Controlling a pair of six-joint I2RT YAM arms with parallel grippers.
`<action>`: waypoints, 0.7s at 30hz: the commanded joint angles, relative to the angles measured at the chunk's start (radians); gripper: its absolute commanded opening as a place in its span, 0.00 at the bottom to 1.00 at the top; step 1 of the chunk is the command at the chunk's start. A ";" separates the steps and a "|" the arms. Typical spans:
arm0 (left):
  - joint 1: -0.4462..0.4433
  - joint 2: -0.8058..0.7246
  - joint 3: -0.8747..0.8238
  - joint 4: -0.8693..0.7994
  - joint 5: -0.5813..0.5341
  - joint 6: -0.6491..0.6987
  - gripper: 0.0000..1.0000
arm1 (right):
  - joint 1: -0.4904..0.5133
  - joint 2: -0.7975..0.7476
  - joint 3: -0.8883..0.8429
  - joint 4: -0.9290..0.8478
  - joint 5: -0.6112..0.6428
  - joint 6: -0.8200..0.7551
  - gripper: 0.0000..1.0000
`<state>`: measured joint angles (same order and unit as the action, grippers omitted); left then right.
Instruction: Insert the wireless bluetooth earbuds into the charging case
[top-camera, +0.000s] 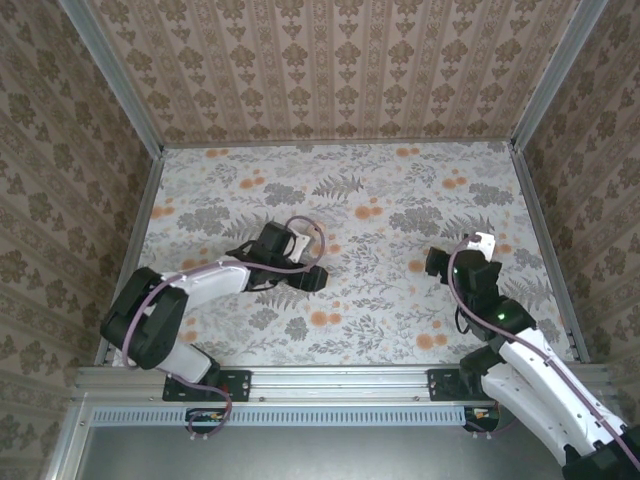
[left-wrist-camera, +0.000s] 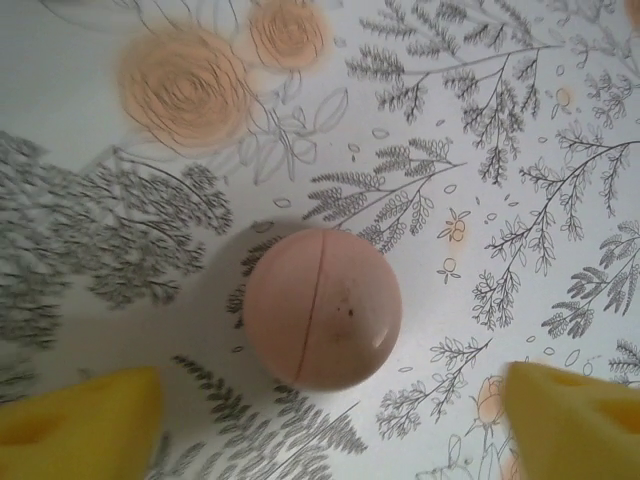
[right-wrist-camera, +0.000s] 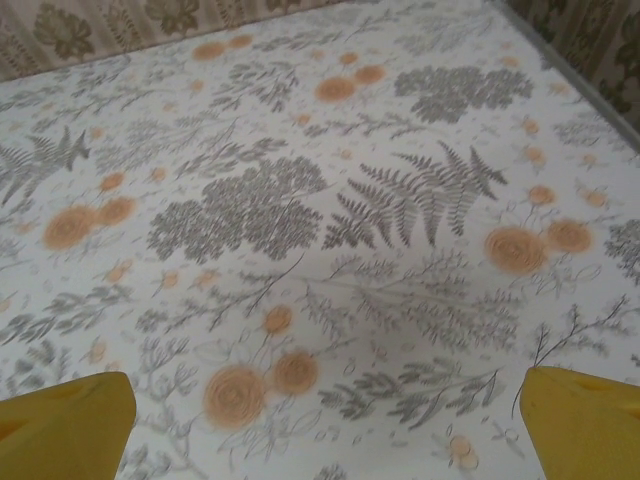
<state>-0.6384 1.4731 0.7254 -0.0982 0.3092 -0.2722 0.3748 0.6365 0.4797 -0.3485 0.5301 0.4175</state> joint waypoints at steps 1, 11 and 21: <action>0.060 -0.081 0.045 -0.115 -0.064 0.081 1.00 | -0.028 0.041 -0.041 0.210 0.053 -0.169 1.00; 0.348 -0.278 0.039 -0.038 -0.247 0.253 1.00 | -0.246 0.130 -0.166 0.528 -0.080 -0.273 1.00; 0.489 -0.283 -0.183 0.350 -0.465 0.334 1.00 | -0.297 0.343 -0.200 0.776 -0.164 -0.302 1.00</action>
<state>-0.1783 1.1744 0.5957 0.0864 -0.0555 0.0418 0.0830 0.9302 0.2913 0.2882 0.4049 0.1425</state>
